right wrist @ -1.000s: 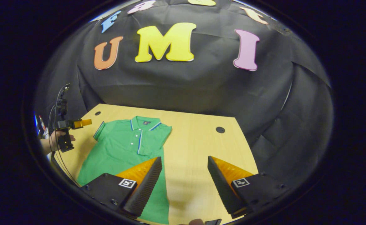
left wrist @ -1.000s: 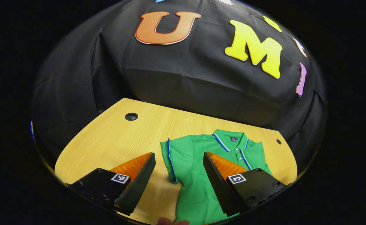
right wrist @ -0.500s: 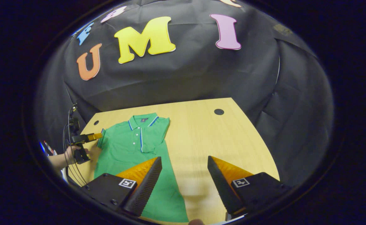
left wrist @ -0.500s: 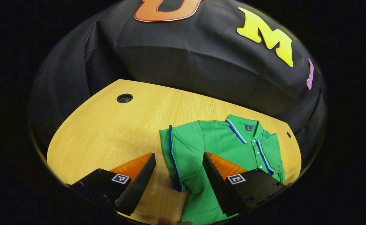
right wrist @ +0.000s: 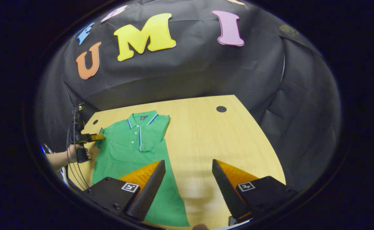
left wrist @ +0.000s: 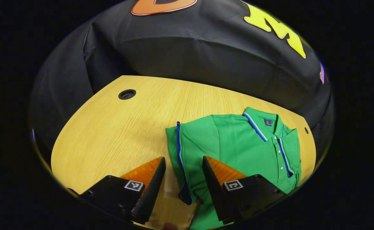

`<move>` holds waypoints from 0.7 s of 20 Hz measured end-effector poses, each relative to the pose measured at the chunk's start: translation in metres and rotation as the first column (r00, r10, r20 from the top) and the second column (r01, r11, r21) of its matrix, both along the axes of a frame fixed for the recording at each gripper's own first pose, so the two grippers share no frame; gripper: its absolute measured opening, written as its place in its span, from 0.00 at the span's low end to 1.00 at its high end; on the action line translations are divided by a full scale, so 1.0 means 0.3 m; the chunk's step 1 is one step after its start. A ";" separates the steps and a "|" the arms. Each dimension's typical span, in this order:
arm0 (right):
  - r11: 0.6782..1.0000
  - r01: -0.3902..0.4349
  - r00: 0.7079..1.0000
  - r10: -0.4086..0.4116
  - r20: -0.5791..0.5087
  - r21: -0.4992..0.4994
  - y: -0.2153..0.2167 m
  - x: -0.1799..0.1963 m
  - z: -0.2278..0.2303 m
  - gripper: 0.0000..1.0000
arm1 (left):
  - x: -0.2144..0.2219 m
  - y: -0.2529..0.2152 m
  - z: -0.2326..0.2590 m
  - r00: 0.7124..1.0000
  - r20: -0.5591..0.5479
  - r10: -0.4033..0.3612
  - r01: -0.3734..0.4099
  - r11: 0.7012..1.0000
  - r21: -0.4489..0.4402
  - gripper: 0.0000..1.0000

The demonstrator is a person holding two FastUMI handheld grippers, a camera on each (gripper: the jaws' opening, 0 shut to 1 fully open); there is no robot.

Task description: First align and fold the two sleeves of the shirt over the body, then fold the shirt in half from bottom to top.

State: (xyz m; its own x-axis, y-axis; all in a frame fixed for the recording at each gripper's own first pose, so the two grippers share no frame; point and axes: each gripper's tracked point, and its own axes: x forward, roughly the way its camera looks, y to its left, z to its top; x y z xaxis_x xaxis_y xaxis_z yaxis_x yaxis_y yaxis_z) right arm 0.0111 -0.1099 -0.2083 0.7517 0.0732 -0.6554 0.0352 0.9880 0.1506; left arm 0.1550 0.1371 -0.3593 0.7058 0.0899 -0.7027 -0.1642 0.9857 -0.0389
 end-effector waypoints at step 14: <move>1.000 0.020 1.000 -0.019 0.015 -0.013 -0.018 -0.003 0.003 0.93 | 0.041 0.004 0.167 0.997 0.032 -0.071 0.064 0.983 0.169 0.04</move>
